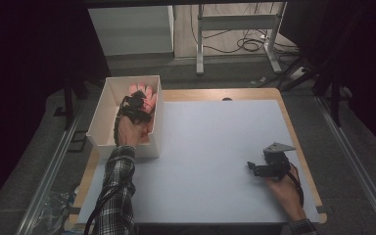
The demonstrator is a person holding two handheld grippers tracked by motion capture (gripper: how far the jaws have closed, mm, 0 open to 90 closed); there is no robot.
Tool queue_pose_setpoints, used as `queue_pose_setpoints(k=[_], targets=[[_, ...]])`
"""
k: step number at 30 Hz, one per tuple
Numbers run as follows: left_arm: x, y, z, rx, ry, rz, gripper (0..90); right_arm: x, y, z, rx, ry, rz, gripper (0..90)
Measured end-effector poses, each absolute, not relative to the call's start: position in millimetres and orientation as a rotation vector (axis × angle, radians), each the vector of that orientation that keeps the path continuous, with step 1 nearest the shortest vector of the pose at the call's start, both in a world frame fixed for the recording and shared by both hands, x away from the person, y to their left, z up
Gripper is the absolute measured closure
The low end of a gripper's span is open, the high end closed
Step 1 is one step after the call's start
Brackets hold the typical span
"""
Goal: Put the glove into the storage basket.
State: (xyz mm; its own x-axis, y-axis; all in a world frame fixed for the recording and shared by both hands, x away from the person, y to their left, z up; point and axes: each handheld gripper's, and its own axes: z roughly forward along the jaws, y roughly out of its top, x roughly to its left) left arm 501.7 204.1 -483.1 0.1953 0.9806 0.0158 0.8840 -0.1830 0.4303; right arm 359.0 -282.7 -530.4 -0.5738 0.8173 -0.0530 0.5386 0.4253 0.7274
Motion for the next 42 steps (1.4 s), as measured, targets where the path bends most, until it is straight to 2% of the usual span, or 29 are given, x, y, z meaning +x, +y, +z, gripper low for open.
queue_pose_setpoints(k=[3, 7, 11, 18, 42], targets=[[504.2, 202.8, -488.8, 2.168, 1.766, 0.405, 37.2, 359.0, -282.7, -530.4, 1.154, 2.284, 0.95, 18.2], [507.6, 200.8, -496.5, 2.226, 1.784, 0.351, 25.9, 359.0, -282.7, -530.5, 1.154, 2.284, 0.95, 18.2], [507.0, 201.9, -492.8, 2.204, 1.771, 0.355, 13.5, 359.0, -282.7, -530.4, 1.154, 2.284, 0.95, 18.2], [504.6, 203.2, -487.6, 2.203, 1.791, 0.352, 5.1, 359.0, -282.7, -530.4, 1.154, 2.284, 0.95, 18.2], [486.6, 210.0, -459.7, 2.133, 1.686, 0.399, 6.0, 359.0, -282.6, -530.5, 1.154, 2.283, 0.95, 18.1]])
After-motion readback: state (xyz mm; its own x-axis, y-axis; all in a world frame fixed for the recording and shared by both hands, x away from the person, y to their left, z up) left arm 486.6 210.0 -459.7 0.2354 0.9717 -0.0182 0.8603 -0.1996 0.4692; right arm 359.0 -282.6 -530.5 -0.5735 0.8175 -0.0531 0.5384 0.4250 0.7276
